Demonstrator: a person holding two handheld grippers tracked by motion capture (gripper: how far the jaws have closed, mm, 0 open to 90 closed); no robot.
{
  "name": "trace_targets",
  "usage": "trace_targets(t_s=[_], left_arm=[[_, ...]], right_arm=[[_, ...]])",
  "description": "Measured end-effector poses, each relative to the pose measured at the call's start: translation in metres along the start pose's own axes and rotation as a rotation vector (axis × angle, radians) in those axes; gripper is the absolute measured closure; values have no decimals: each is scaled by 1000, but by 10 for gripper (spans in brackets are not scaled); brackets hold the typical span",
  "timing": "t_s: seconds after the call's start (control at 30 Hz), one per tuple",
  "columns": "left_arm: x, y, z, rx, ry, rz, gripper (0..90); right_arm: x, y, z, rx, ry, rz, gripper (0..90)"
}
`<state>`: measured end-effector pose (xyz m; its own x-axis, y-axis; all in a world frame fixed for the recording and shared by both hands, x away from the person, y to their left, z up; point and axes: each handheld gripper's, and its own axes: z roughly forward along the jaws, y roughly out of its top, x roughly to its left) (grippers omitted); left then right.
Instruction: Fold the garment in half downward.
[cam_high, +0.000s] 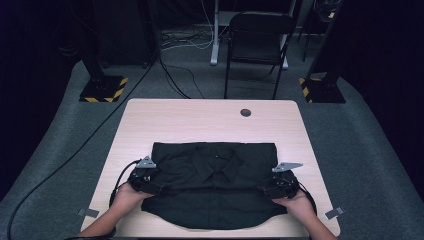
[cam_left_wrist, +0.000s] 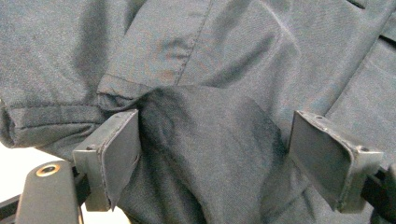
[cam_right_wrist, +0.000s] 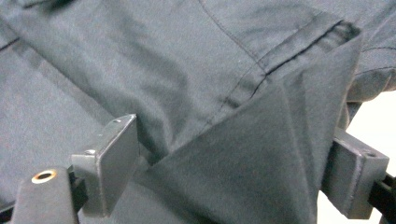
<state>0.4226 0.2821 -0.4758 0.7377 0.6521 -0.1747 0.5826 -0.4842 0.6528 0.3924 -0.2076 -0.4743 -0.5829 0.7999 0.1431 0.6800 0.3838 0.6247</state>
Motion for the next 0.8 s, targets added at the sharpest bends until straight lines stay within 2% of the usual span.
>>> trace_targets(t_s=[0.13,0.37,0.5,0.63,0.8], left_arm=[[8,8,4,4,10,-17,172],[22,16,10,-10,13,-19,173],[30,19,14,-26,15,-2,173],[35,24,18,-26,20,-17,171],[43,29,21,-40,2,-56,160]], right_arm=[[-6,8,7,-13,-2,20,144],[-13,17,13,-20,-14,-4,215],[-21,23,15,-29,-2,33,246],[-27,27,19,-35,-9,33,270],[-36,32,24,-66,11,73,251]])
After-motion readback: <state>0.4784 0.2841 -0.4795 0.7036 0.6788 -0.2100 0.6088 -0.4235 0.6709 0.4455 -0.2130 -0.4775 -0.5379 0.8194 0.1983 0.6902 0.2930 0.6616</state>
